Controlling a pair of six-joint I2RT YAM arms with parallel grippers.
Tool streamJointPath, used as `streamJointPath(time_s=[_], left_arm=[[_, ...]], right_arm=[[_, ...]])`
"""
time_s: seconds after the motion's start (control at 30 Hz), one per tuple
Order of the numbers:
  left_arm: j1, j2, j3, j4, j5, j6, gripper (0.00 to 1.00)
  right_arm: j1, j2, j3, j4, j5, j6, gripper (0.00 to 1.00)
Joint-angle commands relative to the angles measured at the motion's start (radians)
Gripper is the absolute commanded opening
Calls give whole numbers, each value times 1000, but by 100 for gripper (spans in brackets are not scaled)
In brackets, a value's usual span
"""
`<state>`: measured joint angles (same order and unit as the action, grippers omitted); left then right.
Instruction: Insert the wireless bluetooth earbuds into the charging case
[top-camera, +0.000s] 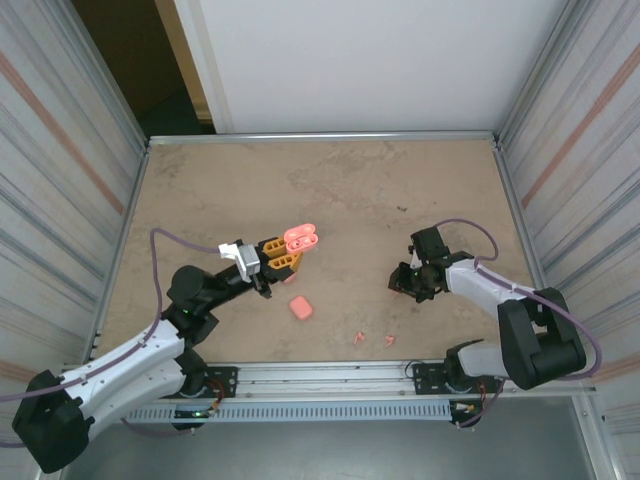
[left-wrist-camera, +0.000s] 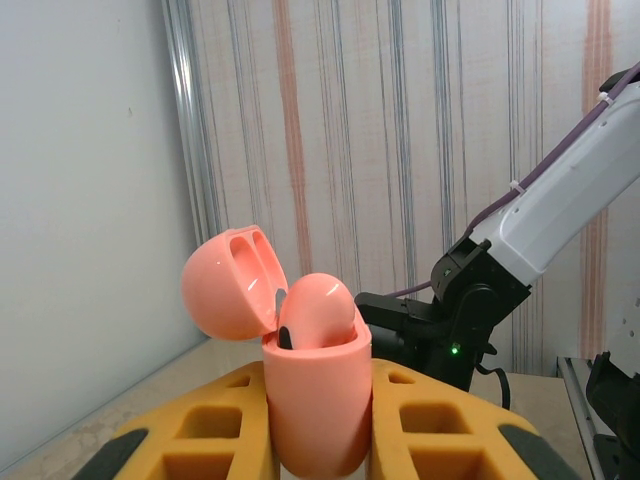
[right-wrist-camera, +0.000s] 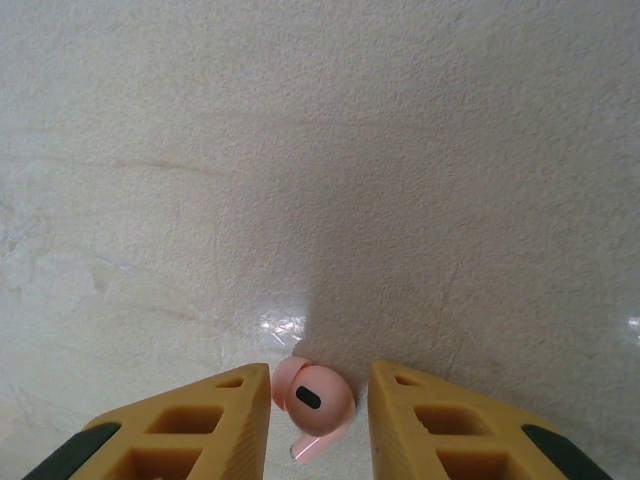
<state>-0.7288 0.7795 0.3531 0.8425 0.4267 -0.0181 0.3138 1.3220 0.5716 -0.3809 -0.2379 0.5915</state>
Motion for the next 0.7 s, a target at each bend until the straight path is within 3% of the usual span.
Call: streamJointPath(time_s=[0.0,0.4,0.67], left_arm=[[-4,-20,24,24,6,19,0],[-4,-22,23,12,4,20,0],[-4,-30,14,-35,4,4,0]], right_arm=[[-2,16,-15,3,-15,-16,30],[-1,18,-9,1,-25,-28,21],[32,-75,2,6,-9,-62,18]])
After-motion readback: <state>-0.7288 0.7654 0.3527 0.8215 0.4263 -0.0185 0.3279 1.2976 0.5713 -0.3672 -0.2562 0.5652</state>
